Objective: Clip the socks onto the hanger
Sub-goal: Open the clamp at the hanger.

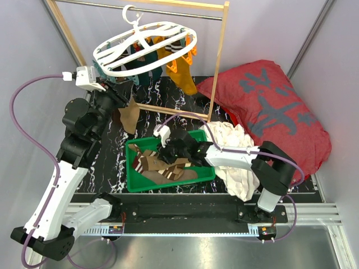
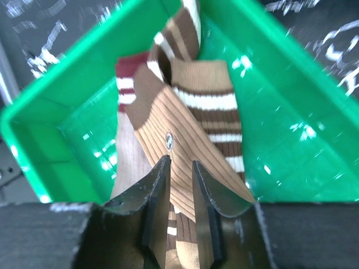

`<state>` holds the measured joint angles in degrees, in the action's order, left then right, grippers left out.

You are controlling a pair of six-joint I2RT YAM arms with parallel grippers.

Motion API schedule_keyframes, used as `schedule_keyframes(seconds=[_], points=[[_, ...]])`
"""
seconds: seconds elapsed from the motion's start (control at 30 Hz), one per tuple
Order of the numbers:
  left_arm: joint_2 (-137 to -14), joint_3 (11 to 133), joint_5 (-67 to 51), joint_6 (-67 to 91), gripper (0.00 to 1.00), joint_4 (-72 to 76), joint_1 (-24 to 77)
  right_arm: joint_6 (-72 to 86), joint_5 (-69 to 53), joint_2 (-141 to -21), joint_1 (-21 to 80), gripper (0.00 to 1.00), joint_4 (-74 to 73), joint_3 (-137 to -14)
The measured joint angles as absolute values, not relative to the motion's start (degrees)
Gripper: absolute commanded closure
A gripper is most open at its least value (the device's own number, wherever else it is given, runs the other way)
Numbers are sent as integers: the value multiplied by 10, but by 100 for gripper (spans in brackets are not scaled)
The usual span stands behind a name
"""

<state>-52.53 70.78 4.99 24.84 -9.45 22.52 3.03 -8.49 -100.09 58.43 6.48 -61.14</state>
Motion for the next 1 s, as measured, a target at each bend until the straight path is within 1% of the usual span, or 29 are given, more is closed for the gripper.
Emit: schedule_keyframes(seconds=[0.13,0.23,0.43,0.47,0.67,0.87,1.0], points=[[-523,713,50,248,72,-95,225,31,-83,-966,582,66,93,-600],[-522,714,48,248,68,-94,225,32,-79,-938,579,65,110,-593],[-522,714,44,249,67,-93,225,31,-57,-883,575,55,141,-578],[-522,714,44,249,66,-93,225,31,-52,-874,575,52,148,-576],[-526,717,43,251,67,-88,225,22,-28,-827,566,49,199,-573],[-531,720,38,258,73,-76,225,9,-20,-811,543,46,266,-589],[-533,722,34,263,80,-71,225,-2,-20,-816,533,45,302,-622]])
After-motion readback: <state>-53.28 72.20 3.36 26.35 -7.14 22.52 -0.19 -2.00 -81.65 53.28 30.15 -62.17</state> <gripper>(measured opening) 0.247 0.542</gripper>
